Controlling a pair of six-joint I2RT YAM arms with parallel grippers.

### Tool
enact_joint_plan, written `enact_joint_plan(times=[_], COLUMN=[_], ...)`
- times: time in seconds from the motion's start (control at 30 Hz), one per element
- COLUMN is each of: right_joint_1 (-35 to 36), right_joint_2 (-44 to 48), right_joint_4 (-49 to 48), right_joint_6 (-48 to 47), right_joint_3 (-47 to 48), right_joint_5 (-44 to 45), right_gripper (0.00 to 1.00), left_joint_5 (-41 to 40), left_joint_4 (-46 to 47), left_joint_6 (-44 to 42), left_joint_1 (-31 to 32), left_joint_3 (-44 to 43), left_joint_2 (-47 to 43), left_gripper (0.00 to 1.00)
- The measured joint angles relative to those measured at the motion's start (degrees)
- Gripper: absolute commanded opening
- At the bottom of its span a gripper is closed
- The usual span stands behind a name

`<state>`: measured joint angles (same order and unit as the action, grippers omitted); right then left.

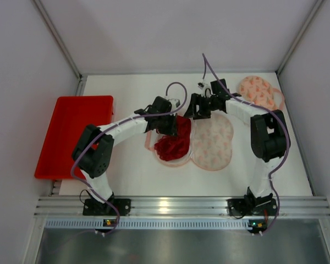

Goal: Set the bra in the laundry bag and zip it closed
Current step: Adjust the bra in the laundry bag.

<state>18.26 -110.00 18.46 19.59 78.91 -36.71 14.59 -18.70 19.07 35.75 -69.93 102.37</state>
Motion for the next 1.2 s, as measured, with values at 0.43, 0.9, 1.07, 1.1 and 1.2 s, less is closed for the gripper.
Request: enact_joint_plan(times=[0.43,0.9,1.07,1.1,1.2], right_joint_1=[1.09,1.22,1.2,1.2,1.2], right_joint_2=[-4.13,-2.34,1.03,1.49,2.4], right_joint_4=[-0.74,-1.62,-1.53,-1.31,-0.87], right_joint_6=[-1.14,-1.81,-1.81,-1.81,-1.95], right_joint_3=[0.33,-0.98,-2.45,-2.54,-2.84], right_joint_5=[1.86,1.95,2.21,2.29,2.6], right_gripper=[0.28,0.0,0.0,0.0,0.0], left_joint_5=[0.04,-0.02,-0.02,-0.02,0.02], left_joint_4=[0.0,0.0,0.0,-0.02,-0.02], left_joint_6=[-1.22,-1.29,-1.29,-1.29,-1.29], left_joint_1=[-0.02,-0.02,-0.02,-0.02,-0.02], left_joint_3=[0.31,0.42,0.9,0.92,0.94], left_joint_2=[0.0,0.0,0.0,0.0,0.0], left_gripper=[0.0,0.0,0.0,0.0,0.0])
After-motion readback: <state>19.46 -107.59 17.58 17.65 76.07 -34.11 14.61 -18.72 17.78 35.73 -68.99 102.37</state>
